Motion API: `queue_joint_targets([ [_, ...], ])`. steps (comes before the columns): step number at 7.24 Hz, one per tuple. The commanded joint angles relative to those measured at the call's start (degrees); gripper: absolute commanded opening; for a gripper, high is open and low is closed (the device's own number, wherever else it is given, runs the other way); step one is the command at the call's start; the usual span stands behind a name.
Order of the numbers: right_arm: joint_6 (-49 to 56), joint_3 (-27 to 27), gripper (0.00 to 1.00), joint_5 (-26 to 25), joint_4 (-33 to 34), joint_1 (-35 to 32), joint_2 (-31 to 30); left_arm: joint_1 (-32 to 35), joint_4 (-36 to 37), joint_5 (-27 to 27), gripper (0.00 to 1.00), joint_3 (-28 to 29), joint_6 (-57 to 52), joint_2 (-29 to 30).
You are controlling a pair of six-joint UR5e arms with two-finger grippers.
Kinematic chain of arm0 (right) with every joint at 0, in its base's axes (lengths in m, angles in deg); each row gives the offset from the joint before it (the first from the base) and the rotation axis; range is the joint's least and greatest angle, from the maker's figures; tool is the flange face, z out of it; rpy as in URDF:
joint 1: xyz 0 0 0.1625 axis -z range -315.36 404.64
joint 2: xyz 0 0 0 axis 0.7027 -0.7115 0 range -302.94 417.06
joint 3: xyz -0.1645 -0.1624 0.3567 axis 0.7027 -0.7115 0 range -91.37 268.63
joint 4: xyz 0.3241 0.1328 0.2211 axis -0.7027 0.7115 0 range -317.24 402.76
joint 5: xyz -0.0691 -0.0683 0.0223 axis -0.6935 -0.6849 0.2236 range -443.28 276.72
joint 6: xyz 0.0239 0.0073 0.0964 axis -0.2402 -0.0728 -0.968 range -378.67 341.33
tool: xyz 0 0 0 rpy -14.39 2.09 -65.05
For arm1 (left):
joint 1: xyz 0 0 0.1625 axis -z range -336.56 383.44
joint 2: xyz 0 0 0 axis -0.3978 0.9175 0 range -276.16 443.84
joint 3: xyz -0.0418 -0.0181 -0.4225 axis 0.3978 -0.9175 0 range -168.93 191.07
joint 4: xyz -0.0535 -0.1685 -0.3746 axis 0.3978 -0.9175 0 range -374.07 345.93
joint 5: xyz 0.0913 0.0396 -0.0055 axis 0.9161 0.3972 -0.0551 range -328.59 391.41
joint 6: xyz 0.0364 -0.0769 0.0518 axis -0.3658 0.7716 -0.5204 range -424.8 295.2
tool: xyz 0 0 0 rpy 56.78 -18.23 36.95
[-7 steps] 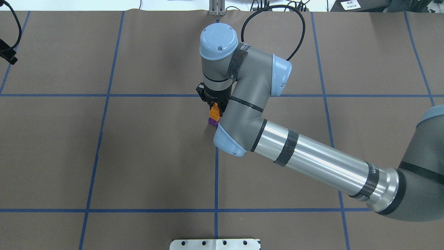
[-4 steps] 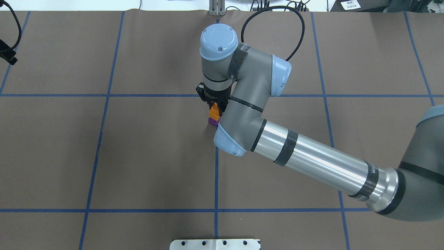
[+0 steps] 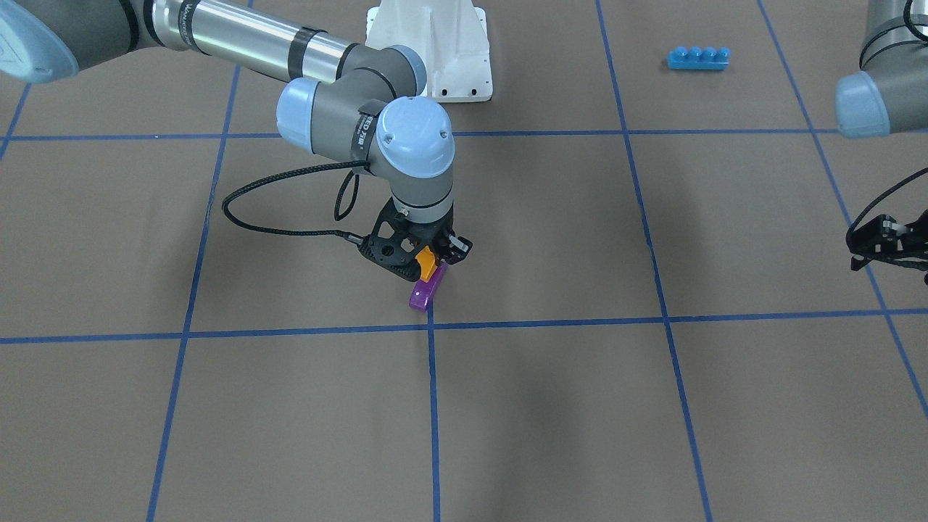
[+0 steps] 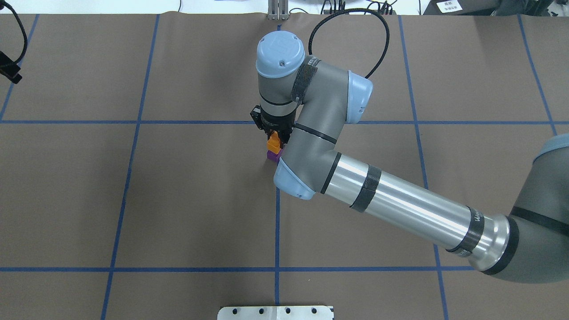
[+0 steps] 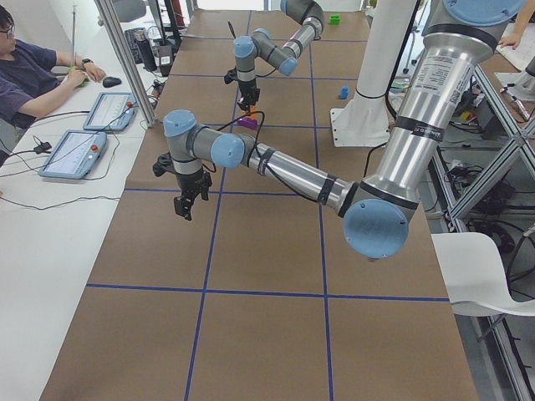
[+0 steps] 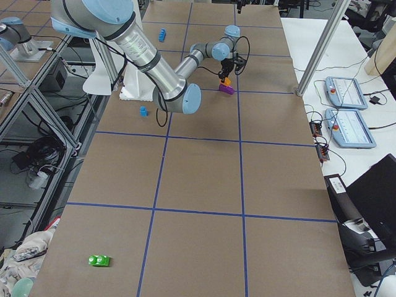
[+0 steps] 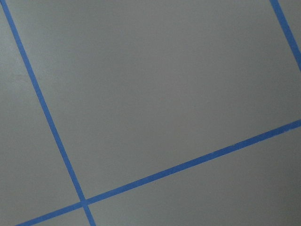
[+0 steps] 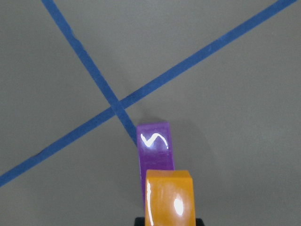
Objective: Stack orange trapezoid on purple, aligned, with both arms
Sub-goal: 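Lower the orange block onto the purple block, aligning it with the right gripper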
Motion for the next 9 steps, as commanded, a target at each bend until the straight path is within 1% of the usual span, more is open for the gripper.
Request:
queue_joint_targets([
  [1, 0.00, -0.22, 0.00, 0.00, -0.08, 0.06, 0.01, 0.00, -0.03, 0.03, 1.00, 0.08, 0.00, 0.00],
  [4, 0.00, -1.44, 0.00, -0.53, -2.00, 0.41, 0.18, 0.00, -0.03, -0.06, 1.00, 0.08, 0.00, 0.00],
  [9, 0.00, -1.97, 0.00, -1.23, -2.18, 1.03, 0.01, -0.09, -0.12, -0.06, 1.00, 0.87, 0.00, 0.09],
])
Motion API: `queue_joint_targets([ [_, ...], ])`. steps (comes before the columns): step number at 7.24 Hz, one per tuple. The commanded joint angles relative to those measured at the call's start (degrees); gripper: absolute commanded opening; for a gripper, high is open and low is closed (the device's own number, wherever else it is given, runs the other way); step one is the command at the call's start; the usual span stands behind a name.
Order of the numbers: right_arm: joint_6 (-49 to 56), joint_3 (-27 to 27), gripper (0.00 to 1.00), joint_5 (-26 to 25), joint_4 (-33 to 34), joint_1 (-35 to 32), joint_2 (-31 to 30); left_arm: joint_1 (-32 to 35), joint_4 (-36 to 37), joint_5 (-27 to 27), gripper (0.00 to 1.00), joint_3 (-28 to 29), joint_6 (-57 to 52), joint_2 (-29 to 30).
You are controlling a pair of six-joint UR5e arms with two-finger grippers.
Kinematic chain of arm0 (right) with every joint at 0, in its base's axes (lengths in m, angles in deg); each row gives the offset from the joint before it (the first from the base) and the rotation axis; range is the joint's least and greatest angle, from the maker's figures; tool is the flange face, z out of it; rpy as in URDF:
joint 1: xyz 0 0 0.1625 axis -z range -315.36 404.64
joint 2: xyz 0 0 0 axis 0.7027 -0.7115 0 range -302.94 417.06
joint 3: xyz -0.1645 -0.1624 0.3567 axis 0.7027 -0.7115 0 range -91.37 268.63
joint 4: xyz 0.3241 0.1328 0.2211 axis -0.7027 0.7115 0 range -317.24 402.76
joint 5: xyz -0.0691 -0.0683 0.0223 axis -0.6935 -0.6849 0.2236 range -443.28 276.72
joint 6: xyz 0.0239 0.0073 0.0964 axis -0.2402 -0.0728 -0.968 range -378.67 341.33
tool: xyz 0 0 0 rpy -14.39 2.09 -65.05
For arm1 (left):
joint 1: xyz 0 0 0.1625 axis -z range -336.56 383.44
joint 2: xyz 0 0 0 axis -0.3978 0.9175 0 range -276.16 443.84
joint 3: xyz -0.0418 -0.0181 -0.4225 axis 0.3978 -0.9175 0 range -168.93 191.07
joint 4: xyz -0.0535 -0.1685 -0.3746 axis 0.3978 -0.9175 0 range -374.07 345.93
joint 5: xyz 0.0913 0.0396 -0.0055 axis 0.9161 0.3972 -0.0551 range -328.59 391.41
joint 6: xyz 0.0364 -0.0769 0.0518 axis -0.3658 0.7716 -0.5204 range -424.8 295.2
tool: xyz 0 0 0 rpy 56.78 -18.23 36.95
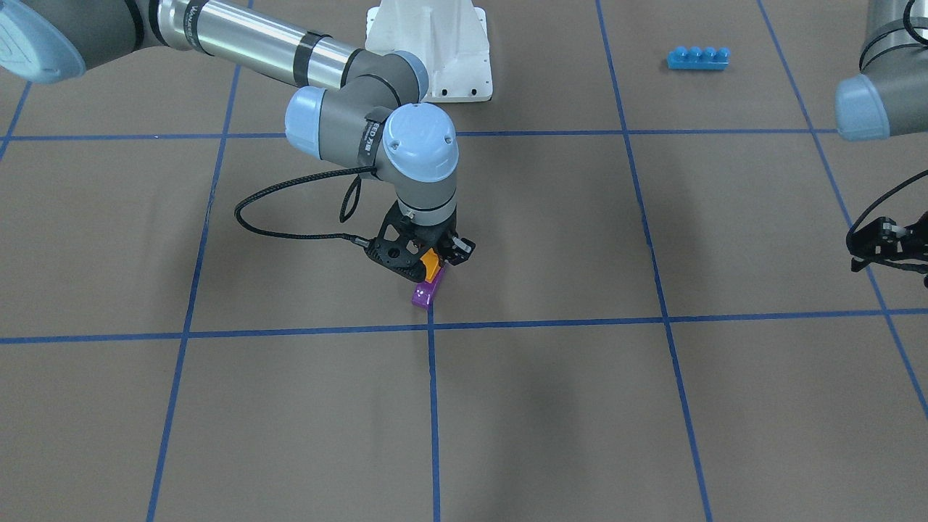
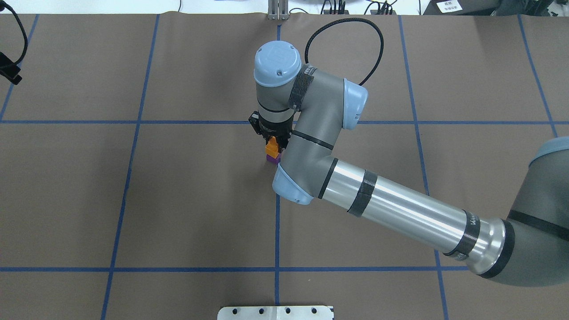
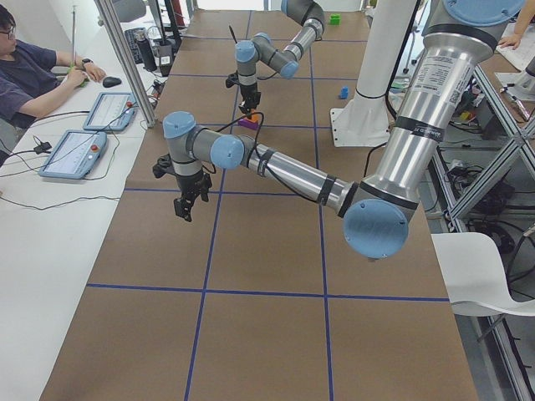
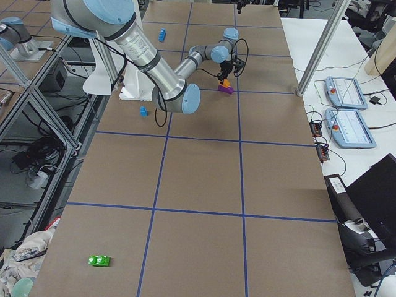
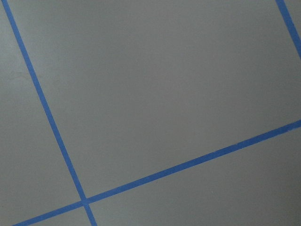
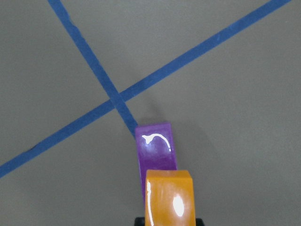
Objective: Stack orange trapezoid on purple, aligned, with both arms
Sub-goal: 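Lower the orange block onto the purple block, aligning it with the right gripper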
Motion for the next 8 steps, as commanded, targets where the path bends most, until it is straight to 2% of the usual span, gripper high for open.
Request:
queue_joint_targets([
  [1, 0.00, -0.20, 0.00, -0.90, -0.07, 0.13, 0.07, -0.19, -0.01, 0.02, 1.00, 0.34, 0.00, -0.01],
  [6, 0.18, -1.87, 0.00, -2.58, -3.68, 0.92, -0.01, -0.02, -0.01, -0.07, 1.00, 0.52, 0.00, -0.01],
  [7, 0.44, -1.87, 0.42, -2.58, -3.76, 0.92, -0.01, -0.02, -0.10, 0.02, 1.00, 0.61, -0.09, -0.01],
  [8, 0.44, -1.52, 0.99, -2.49, -3.85, 0.92, 0.07, -0.02, -0.19, 0.02, 1.00, 0.61, -0.09, -0.01],
])
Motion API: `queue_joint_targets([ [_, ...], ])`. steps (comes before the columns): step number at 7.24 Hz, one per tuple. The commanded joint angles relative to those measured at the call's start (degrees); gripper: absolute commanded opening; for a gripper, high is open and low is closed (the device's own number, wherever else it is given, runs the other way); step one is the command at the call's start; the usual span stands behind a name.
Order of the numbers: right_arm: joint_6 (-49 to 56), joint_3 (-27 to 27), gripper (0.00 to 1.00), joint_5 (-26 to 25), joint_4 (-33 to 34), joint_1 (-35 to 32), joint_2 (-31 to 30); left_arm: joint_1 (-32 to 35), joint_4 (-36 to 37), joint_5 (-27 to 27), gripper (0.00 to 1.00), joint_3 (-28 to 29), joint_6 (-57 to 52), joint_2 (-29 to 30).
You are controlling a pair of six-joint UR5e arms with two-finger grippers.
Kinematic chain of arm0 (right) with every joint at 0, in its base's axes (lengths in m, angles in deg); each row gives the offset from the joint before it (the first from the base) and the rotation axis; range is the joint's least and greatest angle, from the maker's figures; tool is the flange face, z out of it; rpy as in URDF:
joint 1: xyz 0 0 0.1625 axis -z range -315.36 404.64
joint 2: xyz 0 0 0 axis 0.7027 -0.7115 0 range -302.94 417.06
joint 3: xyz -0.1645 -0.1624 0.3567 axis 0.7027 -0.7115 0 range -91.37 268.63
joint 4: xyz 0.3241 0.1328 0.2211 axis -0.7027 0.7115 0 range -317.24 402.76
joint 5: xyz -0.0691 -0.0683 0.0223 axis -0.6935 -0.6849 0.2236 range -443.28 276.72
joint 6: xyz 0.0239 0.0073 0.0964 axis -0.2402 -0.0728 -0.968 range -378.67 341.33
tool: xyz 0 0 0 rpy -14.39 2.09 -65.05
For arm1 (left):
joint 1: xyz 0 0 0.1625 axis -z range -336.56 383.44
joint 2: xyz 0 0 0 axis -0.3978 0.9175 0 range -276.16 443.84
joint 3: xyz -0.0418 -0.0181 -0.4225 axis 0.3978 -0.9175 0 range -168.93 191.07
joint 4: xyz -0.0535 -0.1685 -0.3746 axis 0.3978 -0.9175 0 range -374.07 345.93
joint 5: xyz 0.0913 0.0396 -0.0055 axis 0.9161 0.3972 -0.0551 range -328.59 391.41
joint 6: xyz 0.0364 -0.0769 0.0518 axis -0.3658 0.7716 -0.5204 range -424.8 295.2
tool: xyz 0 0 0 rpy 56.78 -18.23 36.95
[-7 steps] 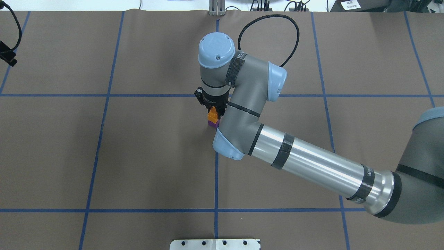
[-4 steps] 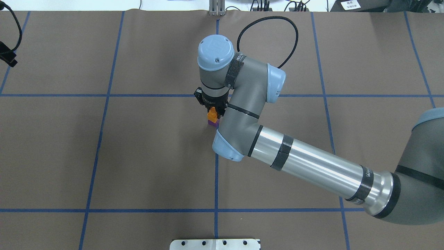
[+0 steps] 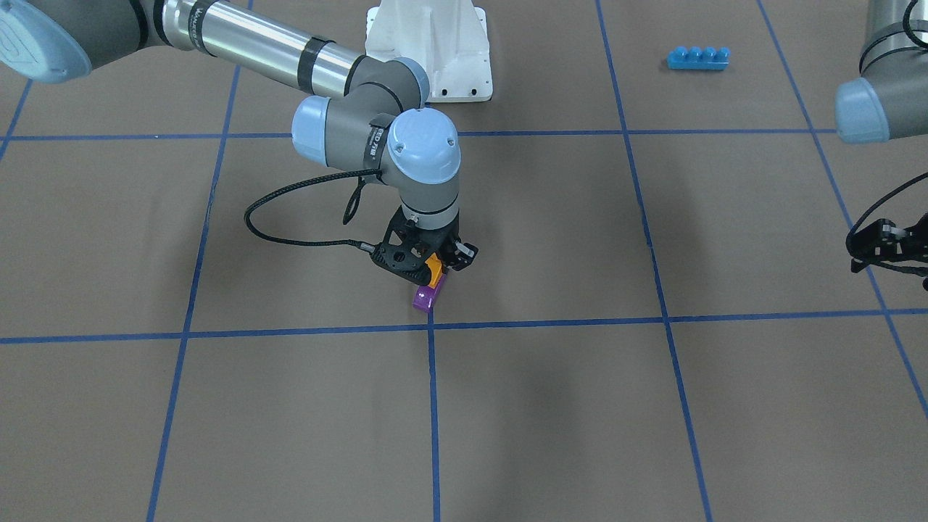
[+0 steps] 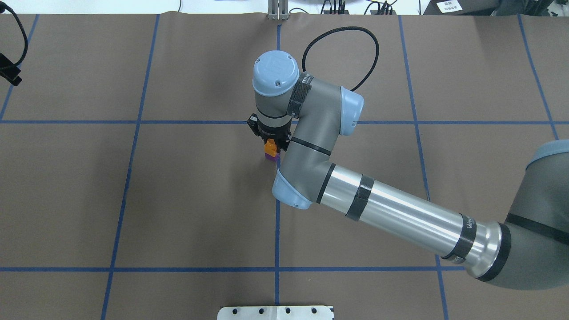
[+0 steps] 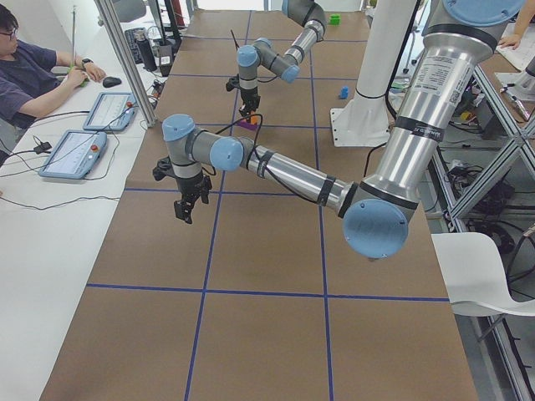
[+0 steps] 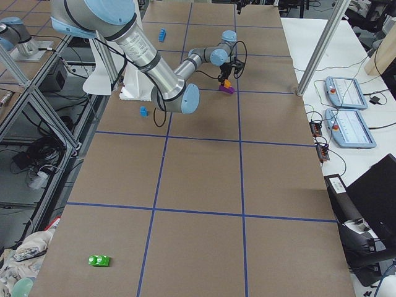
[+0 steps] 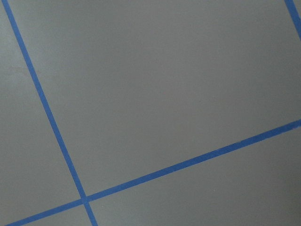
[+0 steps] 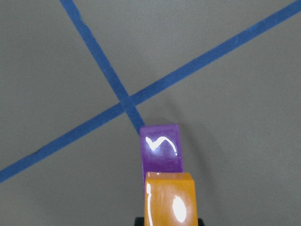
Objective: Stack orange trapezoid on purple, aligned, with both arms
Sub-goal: 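Lower the orange block onto the purple block, aligning it with the right gripper, then open the right gripper and withdraw it away from the stack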
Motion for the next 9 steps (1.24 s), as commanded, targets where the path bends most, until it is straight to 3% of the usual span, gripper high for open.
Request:
queue_joint_targets([
  [1, 0.18, 0.46, 1.00, 0.07, -0.14, -0.01, 0.11, 0.03, -0.09, -0.06, 1.00, 0.11, 0.06, 0.00],
  [3, 0.18, 1.85, 1.00, -0.02, -0.06, -0.18, 0.11, 0.03, -0.53, 0.11, 1.00, 0.03, -0.11, -0.09],
  [5, 0.53, 9.38, 1.00, 0.51, 5.17, -2.90, -0.24, 1.07, -2.27, -0.32, 1.00, -0.15, -0.02, -1.13],
  [7, 11.89, 16.51, 1.00, 1.03, 13.18, -7.11, -0.68, 3.70, -6.06, -0.33, 1.00, 0.63, -7.87, -4.46],
  [9, 27.62, 23.88, 1.00, 5.04, 18.13, -14.55, -7.84, 9.13, -6.16, -1.72, 1.00, 1.08, -12.76, -7.01],
])
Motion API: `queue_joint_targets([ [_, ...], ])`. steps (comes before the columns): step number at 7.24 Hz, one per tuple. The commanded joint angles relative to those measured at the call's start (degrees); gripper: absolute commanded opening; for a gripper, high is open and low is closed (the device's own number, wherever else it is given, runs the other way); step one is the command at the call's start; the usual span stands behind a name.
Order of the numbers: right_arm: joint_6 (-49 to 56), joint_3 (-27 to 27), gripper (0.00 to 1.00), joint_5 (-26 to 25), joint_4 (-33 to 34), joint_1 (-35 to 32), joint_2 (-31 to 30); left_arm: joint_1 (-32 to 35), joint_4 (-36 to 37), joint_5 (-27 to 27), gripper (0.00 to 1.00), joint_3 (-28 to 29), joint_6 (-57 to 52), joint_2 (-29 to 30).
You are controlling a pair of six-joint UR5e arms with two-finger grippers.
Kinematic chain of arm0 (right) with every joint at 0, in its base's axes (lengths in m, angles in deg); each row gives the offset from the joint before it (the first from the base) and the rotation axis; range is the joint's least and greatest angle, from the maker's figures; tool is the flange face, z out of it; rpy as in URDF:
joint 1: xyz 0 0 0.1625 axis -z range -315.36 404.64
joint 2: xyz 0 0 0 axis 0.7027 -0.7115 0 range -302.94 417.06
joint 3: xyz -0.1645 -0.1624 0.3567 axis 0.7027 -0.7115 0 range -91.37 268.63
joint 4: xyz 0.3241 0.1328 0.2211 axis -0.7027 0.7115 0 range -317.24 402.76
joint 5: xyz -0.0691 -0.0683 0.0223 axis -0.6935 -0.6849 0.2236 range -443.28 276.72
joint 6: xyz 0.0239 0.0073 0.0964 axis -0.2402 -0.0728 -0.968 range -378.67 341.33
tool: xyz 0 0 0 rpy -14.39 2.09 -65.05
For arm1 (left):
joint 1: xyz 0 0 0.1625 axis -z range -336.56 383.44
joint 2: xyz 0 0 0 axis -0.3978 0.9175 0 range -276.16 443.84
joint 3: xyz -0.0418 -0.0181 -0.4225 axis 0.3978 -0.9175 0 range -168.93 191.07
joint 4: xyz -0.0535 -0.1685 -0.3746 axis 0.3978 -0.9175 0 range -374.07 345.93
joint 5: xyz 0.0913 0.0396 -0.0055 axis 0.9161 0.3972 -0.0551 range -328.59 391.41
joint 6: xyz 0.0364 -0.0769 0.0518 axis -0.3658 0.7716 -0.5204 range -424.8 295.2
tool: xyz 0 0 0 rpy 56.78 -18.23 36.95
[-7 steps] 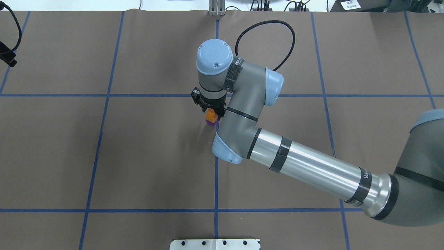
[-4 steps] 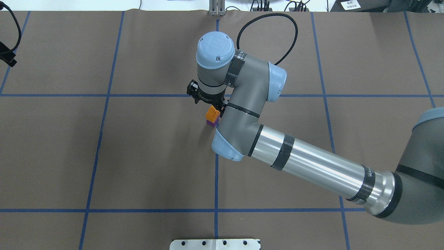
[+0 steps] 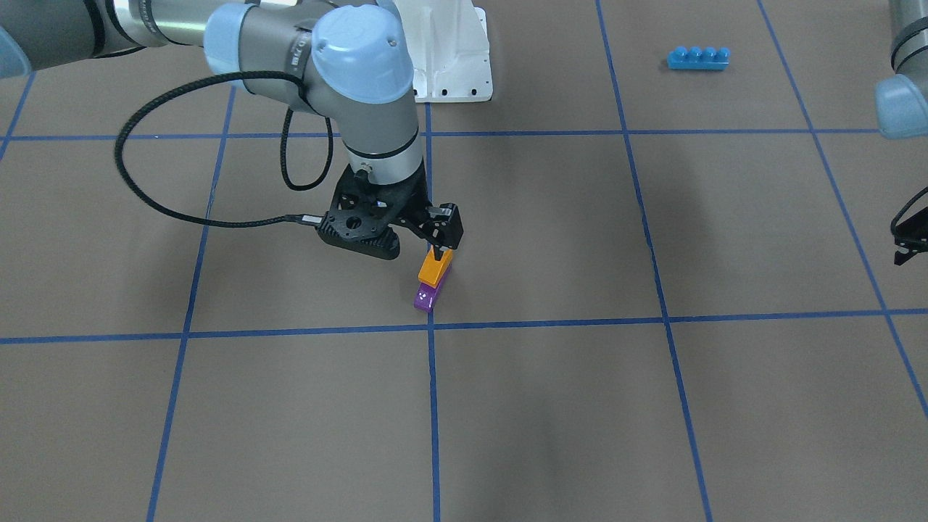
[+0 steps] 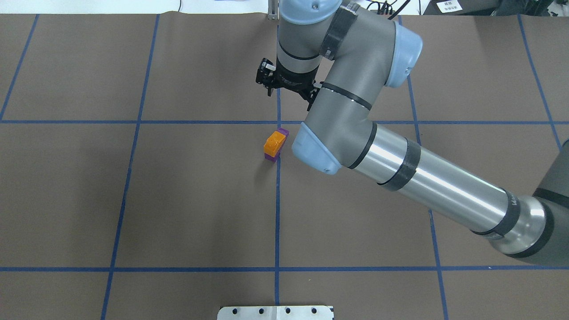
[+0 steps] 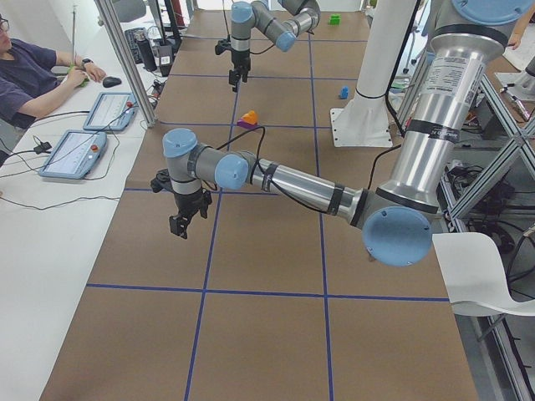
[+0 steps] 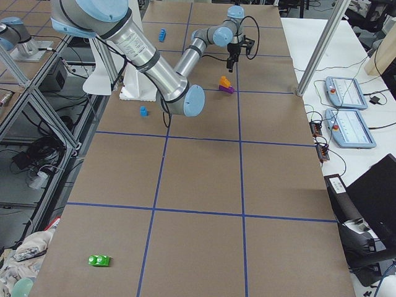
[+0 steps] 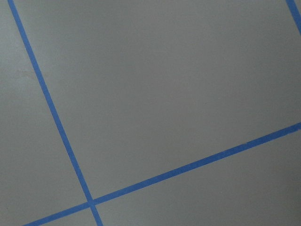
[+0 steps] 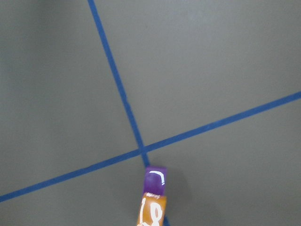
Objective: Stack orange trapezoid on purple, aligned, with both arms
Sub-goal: 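Open the right gripper and withdraw it away from the stack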
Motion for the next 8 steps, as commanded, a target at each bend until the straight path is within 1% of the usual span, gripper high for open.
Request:
queue_joint_targets([
  [1, 16.11, 7.79, 1.00, 7.18, 2.50, -9.77, -10.22, 5.41, -0.06, -4.52, 1.00, 0.07, -2.32, -2.80],
  [2, 25.05, 10.52, 1.00, 9.66, 2.49, -13.82, -15.59, 8.65, -0.32, -6.99, 1.00, 0.07, -2.49, -5.07],
  [3, 32.45, 12.11, 1.00, 10.99, 2.15, -17.43, -21.12, 9.64, -1.28, -7.88, 1.00, 0.41, -2.50, -7.62],
  [4, 37.14, 12.56, 1.00, 13.18, 2.14, -21.73, -25.09, 9.73, -3.72, -7.54, 1.00, 0.42, -2.50, -10.69],
  [5, 49.54, 13.18, 1.00, 16.42, 1.97, -27.17, -31.40, 9.65, -6.01, -7.54, 1.00, 0.85, -2.24, -13.33],
  [6, 62.80, 13.18, 1.00, 16.89, 1.97, -32.70, -38.16, 9.73, -6.03, -7.37, 1.00, 0.94, -1.01, -12.84],
  [7, 72.07, 12.75, 1.00, 17.07, 1.97, -36.85, -43.10, 9.82, -5.69, -7.37, 1.00, 0.68, -0.83, -12.74],
  [8, 75.03, 12.92, 1.00, 17.07, 1.97, -39.24, -43.15, 9.91, -5.25, -7.37, 1.00, 0.25, -0.48, -12.31],
])
